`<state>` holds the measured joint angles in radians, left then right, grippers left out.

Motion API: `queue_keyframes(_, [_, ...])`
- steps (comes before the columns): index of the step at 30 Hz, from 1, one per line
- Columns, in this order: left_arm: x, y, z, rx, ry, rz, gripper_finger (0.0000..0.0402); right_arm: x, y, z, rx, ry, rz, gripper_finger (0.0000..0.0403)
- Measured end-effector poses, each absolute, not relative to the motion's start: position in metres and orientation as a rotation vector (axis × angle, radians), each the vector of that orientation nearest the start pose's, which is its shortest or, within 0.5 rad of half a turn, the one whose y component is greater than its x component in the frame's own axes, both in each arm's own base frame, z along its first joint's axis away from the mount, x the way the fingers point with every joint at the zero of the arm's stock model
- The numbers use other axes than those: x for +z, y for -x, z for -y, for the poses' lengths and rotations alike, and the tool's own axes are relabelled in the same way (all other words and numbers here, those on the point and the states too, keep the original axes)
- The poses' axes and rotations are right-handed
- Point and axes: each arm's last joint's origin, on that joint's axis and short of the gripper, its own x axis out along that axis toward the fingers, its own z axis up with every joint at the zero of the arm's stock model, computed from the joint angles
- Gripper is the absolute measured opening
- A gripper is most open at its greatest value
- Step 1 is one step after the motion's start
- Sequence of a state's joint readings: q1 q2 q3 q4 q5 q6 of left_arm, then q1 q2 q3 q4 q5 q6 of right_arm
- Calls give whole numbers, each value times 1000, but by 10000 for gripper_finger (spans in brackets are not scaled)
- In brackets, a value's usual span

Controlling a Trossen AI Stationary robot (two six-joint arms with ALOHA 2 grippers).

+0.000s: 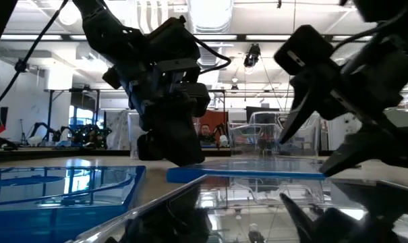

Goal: Pick & place jewel cases by type
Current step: Put the blue cd case into the right transparent bin

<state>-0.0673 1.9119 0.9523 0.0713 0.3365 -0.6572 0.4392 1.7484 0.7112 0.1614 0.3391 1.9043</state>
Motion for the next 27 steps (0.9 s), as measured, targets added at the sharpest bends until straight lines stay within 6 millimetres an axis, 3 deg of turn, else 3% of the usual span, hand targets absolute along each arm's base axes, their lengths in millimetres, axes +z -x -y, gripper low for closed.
queue_keyframes(6, [107, -352, 34, -75, 708, -1027, 106, 118, -297, -100, -652, -1389, -666, 243])
queue_keyframes(13, [101, -342, 34, -97, 635, -1130, 106, 129, -308, -91, -615, -1193, -607, 243])
queue_keyframes(16, [100, -339, 34, -125, 585, -1140, 106, 158, -322, -90, -512, -1205, -450, 240])
queue_keyframes(23, [96, -331, 34, -125, 602, -1145, 106, 190, -334, -94, -381, -1095, -446, 238])
queue_keyframes(27, [101, -331, 34, -124, 625, -1115, 106, 177, -341, -96, -440, -1095, -532, 232])
